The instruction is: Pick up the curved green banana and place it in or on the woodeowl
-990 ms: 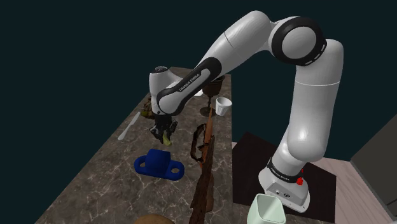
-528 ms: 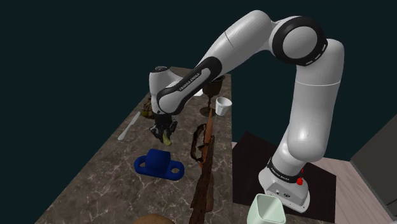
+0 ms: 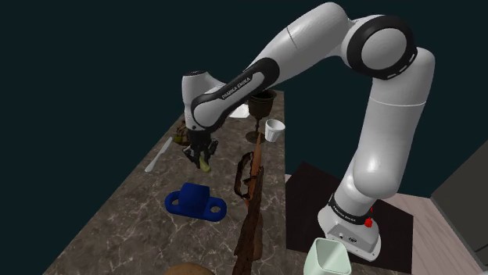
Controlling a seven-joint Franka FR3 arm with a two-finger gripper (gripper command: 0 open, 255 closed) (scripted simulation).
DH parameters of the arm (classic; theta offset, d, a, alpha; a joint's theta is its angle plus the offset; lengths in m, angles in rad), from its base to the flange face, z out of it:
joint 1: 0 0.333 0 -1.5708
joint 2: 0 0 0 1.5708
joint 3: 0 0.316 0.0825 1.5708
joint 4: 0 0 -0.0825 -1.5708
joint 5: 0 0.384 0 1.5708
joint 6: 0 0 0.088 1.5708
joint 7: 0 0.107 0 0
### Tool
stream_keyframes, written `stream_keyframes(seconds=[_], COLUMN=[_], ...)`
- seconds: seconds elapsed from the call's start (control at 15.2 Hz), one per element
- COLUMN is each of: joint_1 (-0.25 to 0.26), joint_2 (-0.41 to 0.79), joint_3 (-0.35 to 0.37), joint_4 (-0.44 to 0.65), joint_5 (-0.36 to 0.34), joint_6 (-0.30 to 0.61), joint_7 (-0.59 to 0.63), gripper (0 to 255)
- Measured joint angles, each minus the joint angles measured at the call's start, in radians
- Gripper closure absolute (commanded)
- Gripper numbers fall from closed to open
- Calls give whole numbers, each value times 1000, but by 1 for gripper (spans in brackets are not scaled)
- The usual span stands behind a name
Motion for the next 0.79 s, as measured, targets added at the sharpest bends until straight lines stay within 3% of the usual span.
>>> stream_keyframes(seconds=[0.79], joint_1=[-8], joint_2=[-86], joint_3=[5], joint_4=[65], joint_5=[25], joint_6=[-148], joint_7=[-8], gripper=[255])
